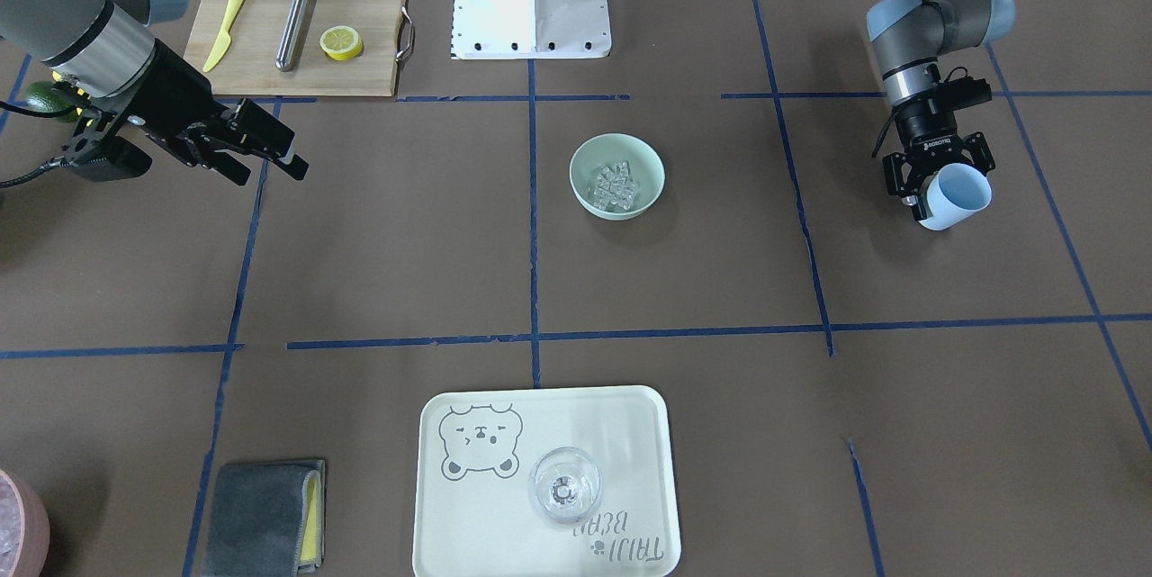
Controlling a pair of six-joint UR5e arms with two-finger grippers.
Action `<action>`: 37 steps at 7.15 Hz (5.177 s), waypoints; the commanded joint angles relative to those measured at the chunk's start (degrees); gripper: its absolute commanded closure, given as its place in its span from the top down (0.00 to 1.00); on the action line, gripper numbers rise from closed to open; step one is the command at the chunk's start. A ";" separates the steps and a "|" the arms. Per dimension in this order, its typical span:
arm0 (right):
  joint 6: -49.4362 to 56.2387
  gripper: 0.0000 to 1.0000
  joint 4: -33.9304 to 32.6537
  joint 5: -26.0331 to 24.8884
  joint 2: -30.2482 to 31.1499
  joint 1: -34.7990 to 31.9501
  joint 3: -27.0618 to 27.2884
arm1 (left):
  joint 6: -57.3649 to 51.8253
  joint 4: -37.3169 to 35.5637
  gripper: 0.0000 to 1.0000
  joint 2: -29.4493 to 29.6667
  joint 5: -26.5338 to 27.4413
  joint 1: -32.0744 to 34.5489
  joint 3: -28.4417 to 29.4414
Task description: Pour ice into bowl
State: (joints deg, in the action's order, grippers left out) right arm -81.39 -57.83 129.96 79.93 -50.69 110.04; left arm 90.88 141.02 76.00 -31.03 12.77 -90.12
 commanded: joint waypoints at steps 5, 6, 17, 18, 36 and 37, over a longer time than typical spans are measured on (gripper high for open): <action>-0.70 1.00 0.00 0.20 -0.04 0.07 0.09 | -7.80 0.74 1.00 -11.63 -10.45 -2.05 -15.84; -0.70 1.00 0.00 0.20 -0.04 -0.02 0.09 | -7.91 0.74 1.00 -13.14 -10.19 -1.96 -17.71; -4.31 1.00 -0.79 -8.12 -7.05 8.57 -0.70 | -44.69 11.03 1.00 -8.42 -40.79 27.08 -21.68; -5.87 1.00 -0.88 -11.62 -8.46 11.55 -0.79 | -51.18 10.51 1.00 -8.15 -49.56 34.35 -20.72; -6.59 0.00 -32.26 -21.81 -36.56 26.29 -16.60 | -84.55 -18.33 1.00 1.43 -89.82 68.00 -14.65; -6.24 0.00 -31.91 -20.55 -29.64 23.39 -7.21 | -84.64 -18.33 1.00 1.52 -89.82 68.00 -14.74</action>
State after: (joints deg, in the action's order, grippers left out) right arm -87.86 -90.06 106.64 43.39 -23.96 93.04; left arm 6.28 122.69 77.45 -120.85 80.77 -104.76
